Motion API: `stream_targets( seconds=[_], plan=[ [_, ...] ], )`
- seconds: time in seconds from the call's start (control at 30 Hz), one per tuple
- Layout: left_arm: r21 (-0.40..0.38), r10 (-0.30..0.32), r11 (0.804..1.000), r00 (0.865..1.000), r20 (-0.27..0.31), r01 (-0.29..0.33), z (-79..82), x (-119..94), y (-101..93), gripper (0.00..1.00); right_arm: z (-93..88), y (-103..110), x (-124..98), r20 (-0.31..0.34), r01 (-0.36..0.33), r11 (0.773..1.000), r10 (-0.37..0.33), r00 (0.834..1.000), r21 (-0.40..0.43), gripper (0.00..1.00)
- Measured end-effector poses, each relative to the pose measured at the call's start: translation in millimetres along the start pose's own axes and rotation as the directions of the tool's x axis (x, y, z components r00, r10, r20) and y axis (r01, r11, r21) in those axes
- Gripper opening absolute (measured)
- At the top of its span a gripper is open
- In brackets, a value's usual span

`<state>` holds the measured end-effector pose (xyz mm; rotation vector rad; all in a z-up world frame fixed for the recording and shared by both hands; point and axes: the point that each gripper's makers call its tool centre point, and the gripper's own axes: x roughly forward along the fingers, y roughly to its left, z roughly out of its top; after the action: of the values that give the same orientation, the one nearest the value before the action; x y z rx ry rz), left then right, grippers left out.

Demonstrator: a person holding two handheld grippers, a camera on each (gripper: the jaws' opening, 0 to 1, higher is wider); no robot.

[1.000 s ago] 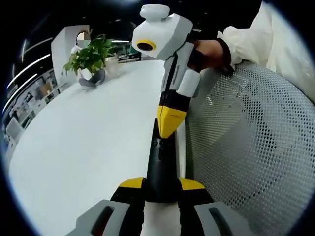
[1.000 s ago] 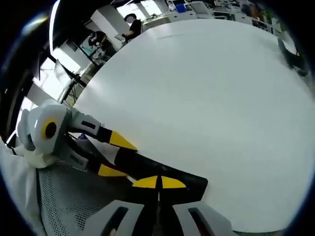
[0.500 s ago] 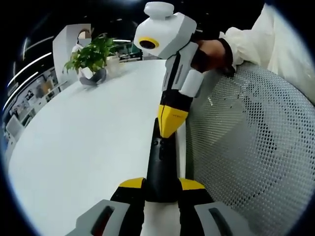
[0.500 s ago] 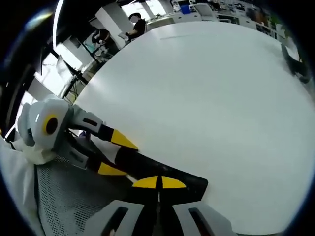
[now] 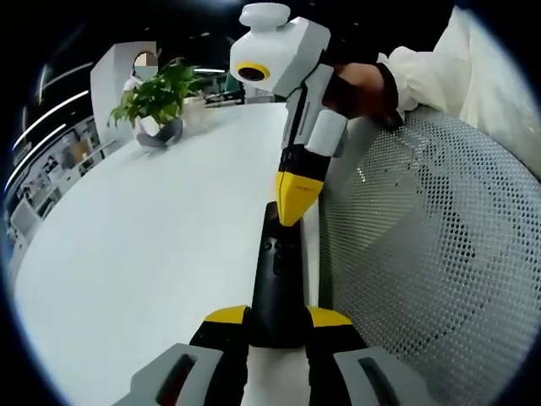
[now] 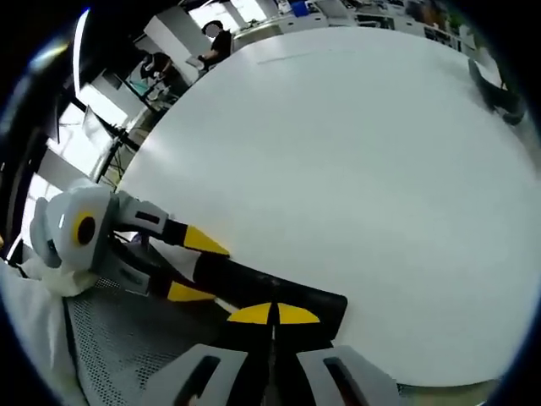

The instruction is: Press the specified remote control buttons in sequence, fully releasing each button before pressing the next.

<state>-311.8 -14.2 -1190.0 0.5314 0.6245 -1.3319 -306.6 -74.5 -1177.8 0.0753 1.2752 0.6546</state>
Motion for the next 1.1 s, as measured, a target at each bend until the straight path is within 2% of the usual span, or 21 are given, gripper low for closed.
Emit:
stream_targets(
  seconds=[0.3,0.8,1.1],
  plan=[
    [0.001,-0.001,1.000,1.000,-0.002,0.001,0.3,0.2,-0.4,0.25,-6.1,-4.2,0.1,-0.040,0.027,0.999,-0.026,0.999,0.022,0.00],
    [-0.003,-0.002,1.000,1.000,-0.002,0.002,0.3,-0.3,-0.3,0.25,-6.1,-4.0,0.8,-0.042,0.022,0.999,-0.021,0.999,0.034,0.00],
    [-0.002,-0.003,1.000,1.000,-0.001,0.003,0.5,-0.1,0.0,0.25,-8.1,-3.7,2.8,-0.058,0.043,0.999,-0.043,0.997,0.001,0.00]
  ],
)
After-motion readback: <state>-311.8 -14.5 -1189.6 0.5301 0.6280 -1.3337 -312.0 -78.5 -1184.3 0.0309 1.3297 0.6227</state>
